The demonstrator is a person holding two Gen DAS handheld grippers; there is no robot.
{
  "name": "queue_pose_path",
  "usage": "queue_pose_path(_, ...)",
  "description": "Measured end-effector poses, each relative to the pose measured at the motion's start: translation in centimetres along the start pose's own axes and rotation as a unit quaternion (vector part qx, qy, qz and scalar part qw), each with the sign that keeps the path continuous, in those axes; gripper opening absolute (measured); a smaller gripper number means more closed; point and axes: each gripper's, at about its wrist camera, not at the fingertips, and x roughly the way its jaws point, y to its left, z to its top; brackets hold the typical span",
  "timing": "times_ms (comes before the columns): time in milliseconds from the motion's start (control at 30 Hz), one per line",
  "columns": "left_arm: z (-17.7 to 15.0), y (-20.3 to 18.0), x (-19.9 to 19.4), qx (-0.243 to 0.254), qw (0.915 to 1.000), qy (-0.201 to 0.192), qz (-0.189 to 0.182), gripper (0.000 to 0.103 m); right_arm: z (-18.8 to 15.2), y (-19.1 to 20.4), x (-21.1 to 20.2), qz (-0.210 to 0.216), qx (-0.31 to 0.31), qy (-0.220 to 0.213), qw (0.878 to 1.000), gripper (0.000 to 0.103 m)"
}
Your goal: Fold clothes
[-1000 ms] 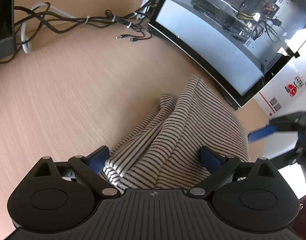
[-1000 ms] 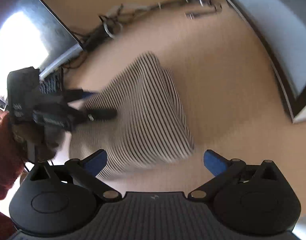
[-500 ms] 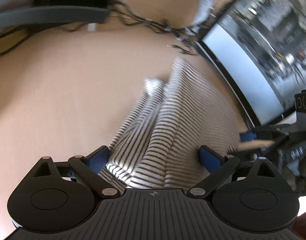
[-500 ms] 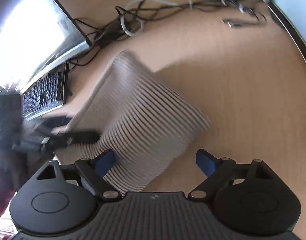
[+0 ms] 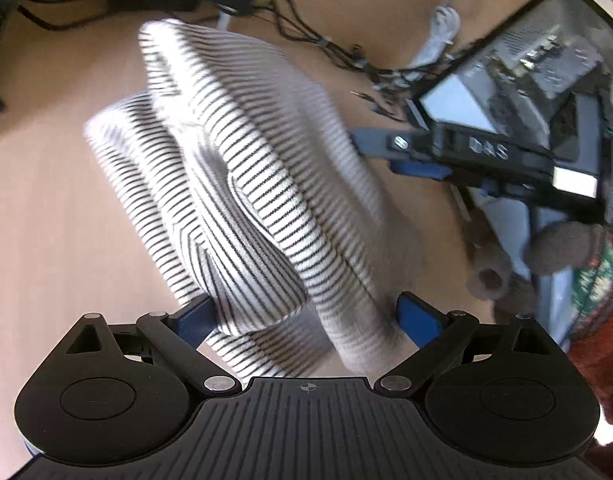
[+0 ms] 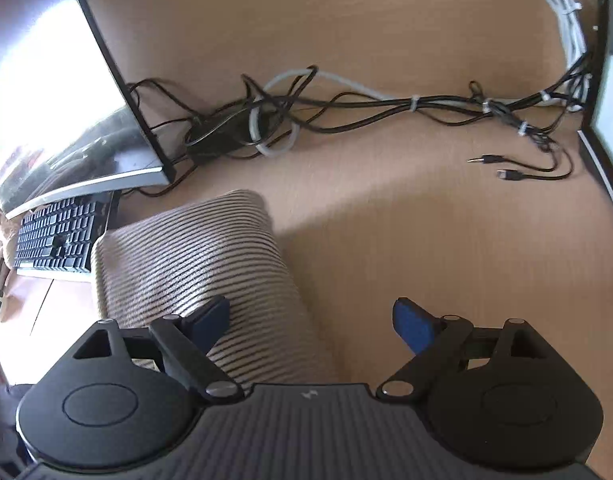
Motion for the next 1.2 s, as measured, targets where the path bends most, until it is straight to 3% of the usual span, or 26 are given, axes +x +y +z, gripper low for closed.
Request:
queue_pose_path(100, -0.3, -1.0, -0.6, 0.016, 0.9998, 0.002, -0.008, 0.095, -0.5, -0.4, -1.1, -0.007, -0.007, -0.003, 1.000, 0.093)
queue_pose_path(267, 1.0, -0.8, -5.7, 0.008, 0.9978, -0.066, 0.002, 0.096, -2.7, 0.4, -3.1, -0.031, -0.056, -0.016, 0.998, 0.099)
queue_pose_path(367, 2.7, -0.4, -7.4, 0.006, 0.9927, -0.110, 0.048, 0.096, -4.0, 2.0, -3.7, -0.043, -0.095, -0.032, 0.994, 0.102)
queue_pose_path(467, 4.5, -0.2, -6.6, -0.004, 0.9853, -0.139, 0.099, 0.096, -4.8, 4.2, -4.5, -0.046, -0.140, -0.058, 0.987, 0.103)
queue_pose_path(533, 5.1, 0.2, -5.4, 0.000, 0.9827, -0.136, 0.126, 0.096, -5.3, 5.8, -4.7, -0.040, -0.173, -0.078, 0.981, 0.103)
queue_pose_path(667, 5.3, 1.1, -2.9, 0.010, 0.9807, -0.103, 0.166, 0.089, -6.1, 8.0, -2.5, -0.017, -0.200, -0.074, 0.977, 0.103)
queue_pose_path(767, 4.6, 2.2, -2.8, 0.000, 0.9840, -0.094, 0.151, 0.088, -7.2, 8.7, 0.2, -0.020, -0.217, -0.039, 0.975, 0.103)
queue_pose_path(833, 4.4, 2.6, -2.8, -0.005, 0.9857, -0.093, 0.141, 0.087, -8.0, 8.8, 0.5, -0.034, -0.226, -0.049, 0.972, 0.103)
queue_pose_path(967, 4.0, 3.0, -2.3, -0.002, 0.9870, -0.093, 0.131, 0.087, -6.8, 7.0, 0.6, -0.011, -0.149, -0.007, 0.989, 0.103)
queue_pose_path(1100, 3.4, 2.9, -3.1, -0.006, 0.9855, -0.106, 0.132, 0.087, -6.7, 6.9, 0.0, -0.003, -0.172, 0.016, 0.985, 0.103)
queue_pose_path(1133, 3.3, 3.0, -3.7, -0.009, 0.9843, -0.114, 0.134, 0.087, -6.7, 7.0, -0.5, -0.003, -0.177, 0.018, 0.984, 0.103)
queue_pose_path(1200, 2.7, 3.0, -5.5, -0.014, 0.9804, -0.138, 0.140, 0.087, -6.6, 6.9, -2.8, -0.011, -0.175, -0.018, 0.984, 0.103)
